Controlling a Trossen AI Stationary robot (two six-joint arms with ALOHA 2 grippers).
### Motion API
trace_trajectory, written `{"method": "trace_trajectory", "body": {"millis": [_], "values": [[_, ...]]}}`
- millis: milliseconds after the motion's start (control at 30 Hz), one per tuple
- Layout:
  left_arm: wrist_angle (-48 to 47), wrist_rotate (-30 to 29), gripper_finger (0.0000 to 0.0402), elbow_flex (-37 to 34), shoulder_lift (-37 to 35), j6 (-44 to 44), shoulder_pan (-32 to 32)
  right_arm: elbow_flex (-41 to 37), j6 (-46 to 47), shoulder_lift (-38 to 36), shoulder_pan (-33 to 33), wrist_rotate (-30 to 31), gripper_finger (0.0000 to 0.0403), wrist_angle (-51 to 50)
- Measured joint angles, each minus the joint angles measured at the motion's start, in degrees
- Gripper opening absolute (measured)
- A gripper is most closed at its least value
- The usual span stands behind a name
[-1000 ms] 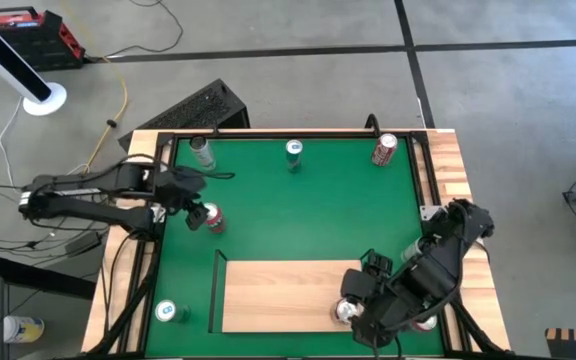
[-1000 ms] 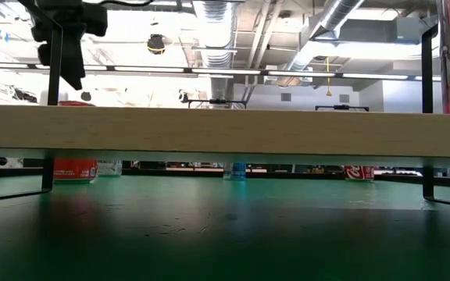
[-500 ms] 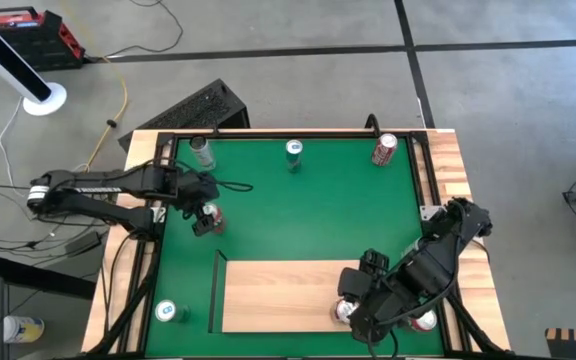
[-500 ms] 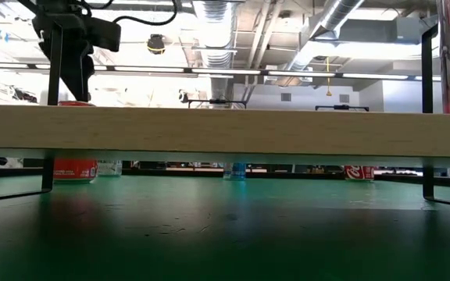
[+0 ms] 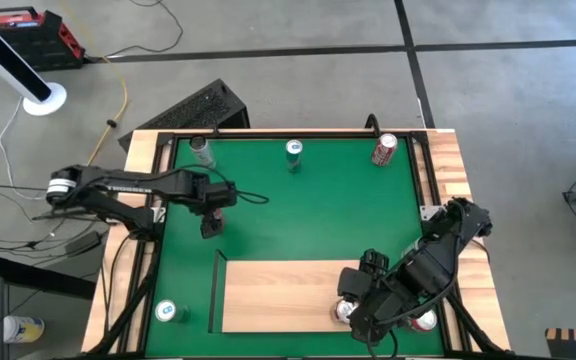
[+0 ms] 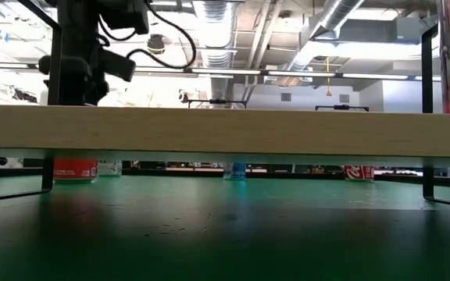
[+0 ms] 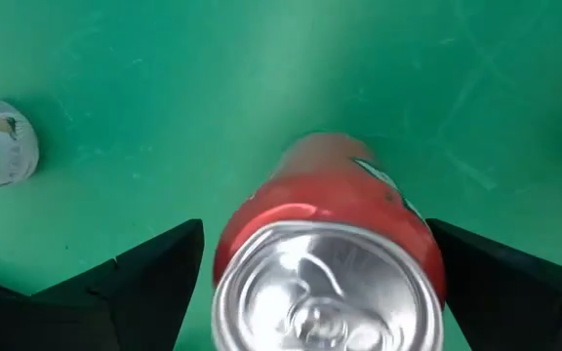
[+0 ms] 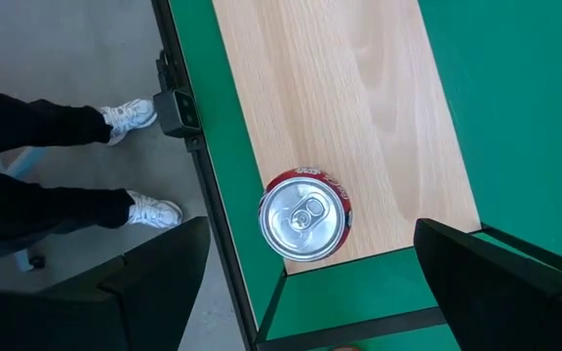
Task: Place canned beverage on shelf
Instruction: Put the left orange soda can on the shelf
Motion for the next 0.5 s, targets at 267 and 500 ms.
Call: {"method": "trace_trajectory", "body": {"millis": [267, 500], "values": [[-0.6, 4.3, 0.0312, 0.0, 2.1, -0.5, 0.0, 0.0, 0.0, 0.0, 0.0, 0.0, 0.0384, 0.0], [-5.1, 5.1, 0.0281, 0.1, 1.9, -0.7, 0.0, 0.0, -0.5, 0.0, 0.0, 0.0, 0.0384, 0.0]]}}
